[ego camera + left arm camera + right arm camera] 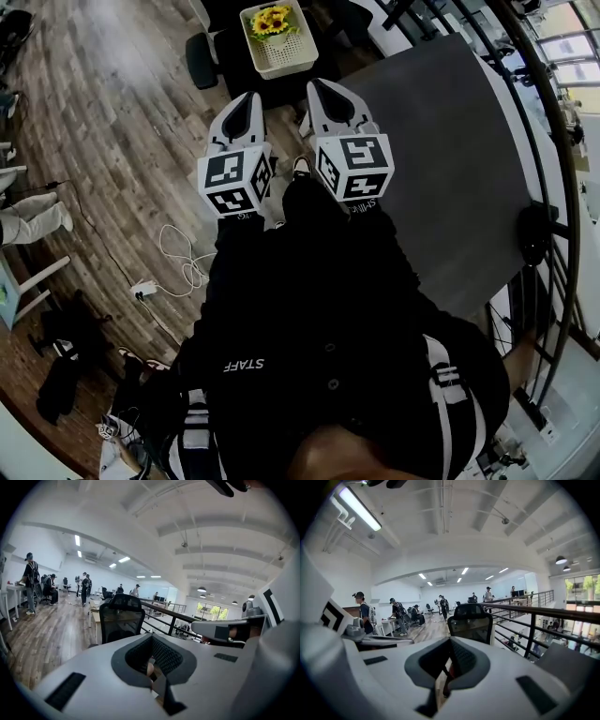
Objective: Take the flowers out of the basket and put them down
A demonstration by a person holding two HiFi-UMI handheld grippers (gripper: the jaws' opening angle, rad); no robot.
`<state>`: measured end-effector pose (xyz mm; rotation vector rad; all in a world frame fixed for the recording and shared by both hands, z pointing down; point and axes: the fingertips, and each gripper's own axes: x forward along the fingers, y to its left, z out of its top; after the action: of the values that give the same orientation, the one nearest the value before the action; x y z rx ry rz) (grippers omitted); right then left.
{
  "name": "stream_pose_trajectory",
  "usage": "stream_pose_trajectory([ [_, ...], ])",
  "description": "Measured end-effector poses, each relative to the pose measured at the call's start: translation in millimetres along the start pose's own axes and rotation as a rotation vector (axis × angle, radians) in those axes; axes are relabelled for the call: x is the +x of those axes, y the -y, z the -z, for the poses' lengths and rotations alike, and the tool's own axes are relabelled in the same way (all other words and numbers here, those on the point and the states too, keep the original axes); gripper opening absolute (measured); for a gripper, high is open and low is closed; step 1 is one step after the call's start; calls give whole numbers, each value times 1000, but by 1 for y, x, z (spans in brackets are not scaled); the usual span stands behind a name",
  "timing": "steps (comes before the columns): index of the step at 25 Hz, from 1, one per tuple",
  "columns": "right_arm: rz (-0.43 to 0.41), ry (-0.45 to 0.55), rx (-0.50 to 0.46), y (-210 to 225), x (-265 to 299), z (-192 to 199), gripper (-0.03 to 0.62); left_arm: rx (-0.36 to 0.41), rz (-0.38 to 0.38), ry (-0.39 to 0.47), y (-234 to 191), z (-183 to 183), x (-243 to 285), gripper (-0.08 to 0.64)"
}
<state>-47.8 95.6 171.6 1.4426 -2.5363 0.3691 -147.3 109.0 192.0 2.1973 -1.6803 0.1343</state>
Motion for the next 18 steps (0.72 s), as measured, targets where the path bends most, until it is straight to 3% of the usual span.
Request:
stream_pose_trajectory([
  [7,2,-9,-9,58,52,-26,14,-10,-10,-4,5,-25,77,-2],
  [18,1,-113,-17,80,114,3,14,-62,-52,-125,-30,11,131,-2],
])
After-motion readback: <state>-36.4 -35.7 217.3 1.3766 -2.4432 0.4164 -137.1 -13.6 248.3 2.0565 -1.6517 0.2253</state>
